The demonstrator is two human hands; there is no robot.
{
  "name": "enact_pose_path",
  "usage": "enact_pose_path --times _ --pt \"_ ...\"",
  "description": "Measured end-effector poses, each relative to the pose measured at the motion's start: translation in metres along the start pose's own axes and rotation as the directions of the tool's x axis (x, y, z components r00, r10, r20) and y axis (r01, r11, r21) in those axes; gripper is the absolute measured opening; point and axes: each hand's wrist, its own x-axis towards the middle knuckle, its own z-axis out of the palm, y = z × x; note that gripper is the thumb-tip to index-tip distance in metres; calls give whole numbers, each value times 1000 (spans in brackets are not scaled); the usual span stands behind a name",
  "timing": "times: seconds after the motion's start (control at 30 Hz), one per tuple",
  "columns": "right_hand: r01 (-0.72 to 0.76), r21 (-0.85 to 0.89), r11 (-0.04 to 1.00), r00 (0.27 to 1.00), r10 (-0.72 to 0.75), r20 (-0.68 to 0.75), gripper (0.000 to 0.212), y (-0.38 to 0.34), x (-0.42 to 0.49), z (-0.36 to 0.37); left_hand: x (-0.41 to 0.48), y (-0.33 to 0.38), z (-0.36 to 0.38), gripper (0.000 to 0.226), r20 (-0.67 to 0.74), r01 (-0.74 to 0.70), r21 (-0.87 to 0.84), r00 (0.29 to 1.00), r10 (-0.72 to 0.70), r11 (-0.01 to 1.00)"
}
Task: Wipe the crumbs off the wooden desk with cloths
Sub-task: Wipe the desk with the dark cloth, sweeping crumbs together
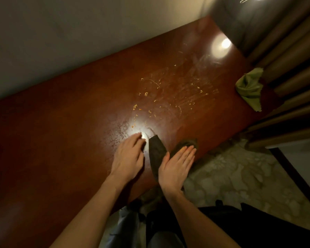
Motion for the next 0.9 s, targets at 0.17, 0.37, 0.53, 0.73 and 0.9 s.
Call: enact_pose_path --times 0.17,0.37,0.53,0.73,0.9 --pt "192 -63 979 981 -189 52 107 -12 14 1 3 -62 -7 62 -224 567 -9 802 -555 824" --pt "407 -91 909 913 -405 38 104 -30 55 4 -26 -152 -35 71 -60 710 102 704 -708 697" --pt "432 -19 902 901 -432 -18 74 -21 29 17 -28 -164 -53 75 204 710 139 662 -721 690" --pt "640 -21 768 764 -634 122 71 -51 -75 34 -30 -163 -61 78 280 686 98 677 -681 721" --pt "832 61 552 541 -830 137 68 -121 -63 47 -27 -168 -55 80 256 693 104 675 -692 714"
